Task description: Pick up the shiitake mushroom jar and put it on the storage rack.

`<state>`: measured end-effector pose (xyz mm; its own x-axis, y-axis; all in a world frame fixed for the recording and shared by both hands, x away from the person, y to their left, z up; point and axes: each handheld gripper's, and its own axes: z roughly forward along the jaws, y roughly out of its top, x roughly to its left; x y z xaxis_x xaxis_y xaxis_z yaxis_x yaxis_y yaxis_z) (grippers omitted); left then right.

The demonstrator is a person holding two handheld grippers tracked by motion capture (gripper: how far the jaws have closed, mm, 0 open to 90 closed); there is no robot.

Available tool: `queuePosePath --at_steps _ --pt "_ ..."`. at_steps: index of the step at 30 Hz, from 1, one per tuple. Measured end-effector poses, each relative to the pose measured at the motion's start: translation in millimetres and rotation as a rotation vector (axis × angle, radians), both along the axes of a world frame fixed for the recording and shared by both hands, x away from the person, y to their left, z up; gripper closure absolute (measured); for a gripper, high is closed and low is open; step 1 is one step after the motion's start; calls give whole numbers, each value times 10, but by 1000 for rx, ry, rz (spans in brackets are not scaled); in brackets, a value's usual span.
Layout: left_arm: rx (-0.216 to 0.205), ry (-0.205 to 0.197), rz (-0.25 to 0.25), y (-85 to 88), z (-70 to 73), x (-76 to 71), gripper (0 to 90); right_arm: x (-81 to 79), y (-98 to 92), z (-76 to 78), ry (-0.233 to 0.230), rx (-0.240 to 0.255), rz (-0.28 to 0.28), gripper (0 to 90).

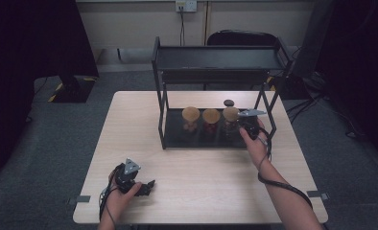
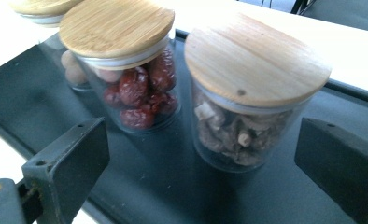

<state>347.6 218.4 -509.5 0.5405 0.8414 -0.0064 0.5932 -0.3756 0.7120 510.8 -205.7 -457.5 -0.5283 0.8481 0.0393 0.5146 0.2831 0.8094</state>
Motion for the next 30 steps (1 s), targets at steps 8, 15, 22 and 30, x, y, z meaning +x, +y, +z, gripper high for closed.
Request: queuePosePath --at_steps 8,15,22,30 --pt "0 0 0 0 0 0 1 -84 -9 5 4 12 8 25" --pt "0 0 0 0 0 0 0 -143 -16 -13 8 16 15 26" --pt "0 0 0 0 0 0 0 -223 -2 -28 18 32 33 26" --pt "0 0 0 0 0 0 0 -306 -2 -38 22 36 48 26"
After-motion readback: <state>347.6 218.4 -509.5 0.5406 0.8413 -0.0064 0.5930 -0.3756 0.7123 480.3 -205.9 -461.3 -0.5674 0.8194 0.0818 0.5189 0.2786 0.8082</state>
